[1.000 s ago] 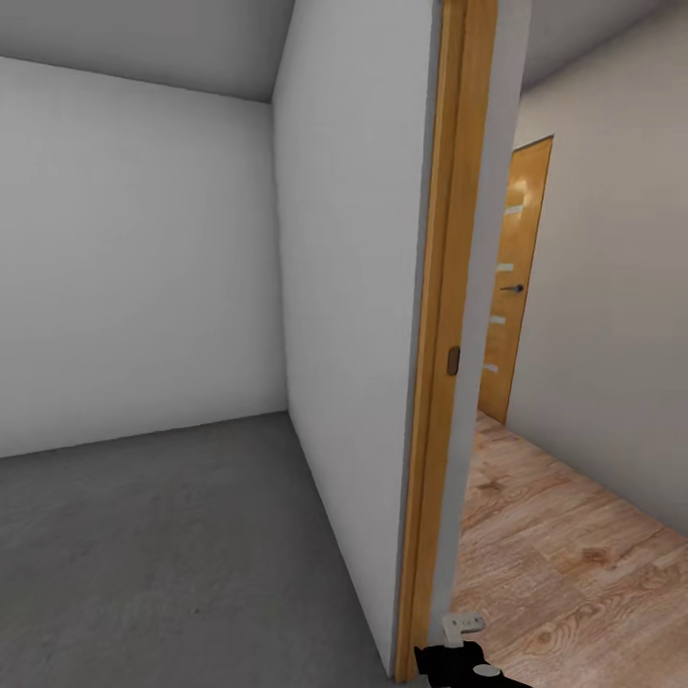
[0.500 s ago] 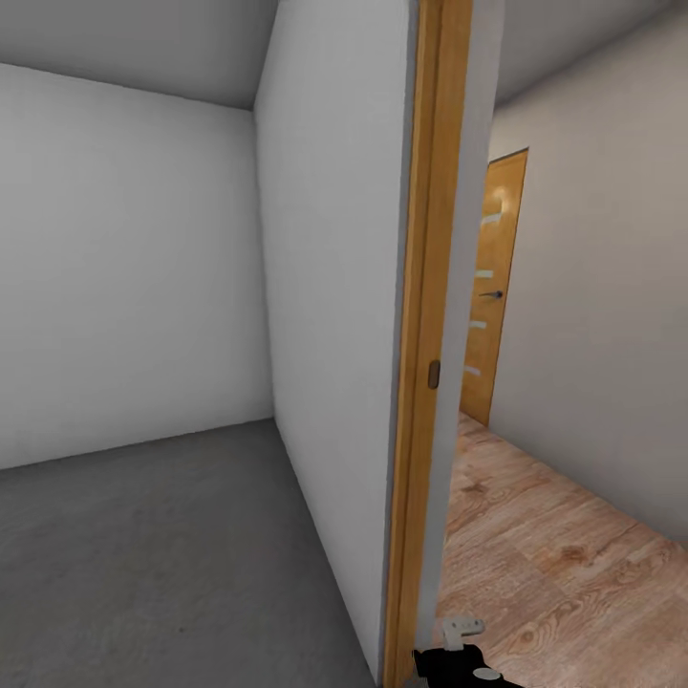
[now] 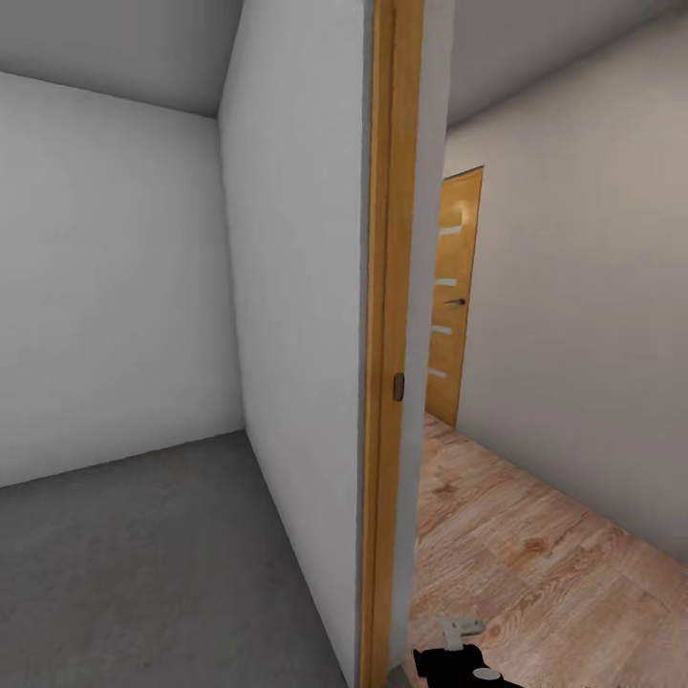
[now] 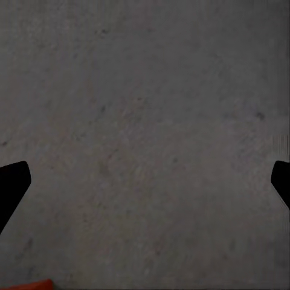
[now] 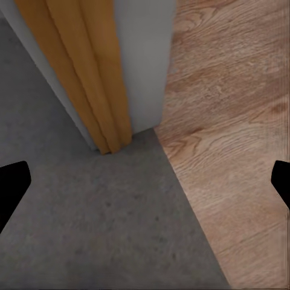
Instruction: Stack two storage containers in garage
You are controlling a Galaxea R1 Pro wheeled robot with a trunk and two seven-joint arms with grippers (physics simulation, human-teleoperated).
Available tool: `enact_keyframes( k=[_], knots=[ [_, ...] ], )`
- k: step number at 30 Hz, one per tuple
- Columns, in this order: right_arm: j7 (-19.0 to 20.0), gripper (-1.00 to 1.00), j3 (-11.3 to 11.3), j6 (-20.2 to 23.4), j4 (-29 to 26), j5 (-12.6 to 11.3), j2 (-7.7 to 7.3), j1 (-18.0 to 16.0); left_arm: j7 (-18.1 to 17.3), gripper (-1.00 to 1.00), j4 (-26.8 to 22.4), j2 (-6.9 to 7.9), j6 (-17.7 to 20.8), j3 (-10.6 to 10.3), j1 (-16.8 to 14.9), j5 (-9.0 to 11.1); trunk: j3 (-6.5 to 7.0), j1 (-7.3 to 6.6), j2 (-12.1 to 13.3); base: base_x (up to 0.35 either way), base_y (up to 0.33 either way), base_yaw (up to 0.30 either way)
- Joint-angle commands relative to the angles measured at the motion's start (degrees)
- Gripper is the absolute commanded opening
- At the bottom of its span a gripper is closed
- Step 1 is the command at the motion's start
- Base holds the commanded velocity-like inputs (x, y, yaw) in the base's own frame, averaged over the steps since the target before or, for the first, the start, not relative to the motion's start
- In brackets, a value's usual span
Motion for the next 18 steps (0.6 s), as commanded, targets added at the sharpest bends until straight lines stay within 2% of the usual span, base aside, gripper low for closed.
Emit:
enact_keyframes(
  k=[1, 18],
  knots=[
    [-0.01, 1.0, -0.04, -0.39, 0.25, 0.38, 0.01, -0.11, 0.12, 1.0, 0.02, 0.0, -0.33, -0.13, -0.03, 0.61, 0.18, -0.23, 0.38, 0.0, 0.0, -0.218],
    [-0.01, 1.0, -0.03, -0.39, 0.25, 0.38, 0.02, -0.11, 0.12, 1.0, 0.02, 0.08, -0.33, 0.04, -0.03, 0.61, 4.34, -3.96, 7.2, 0.0, 0.0, -0.218]
  ],
)
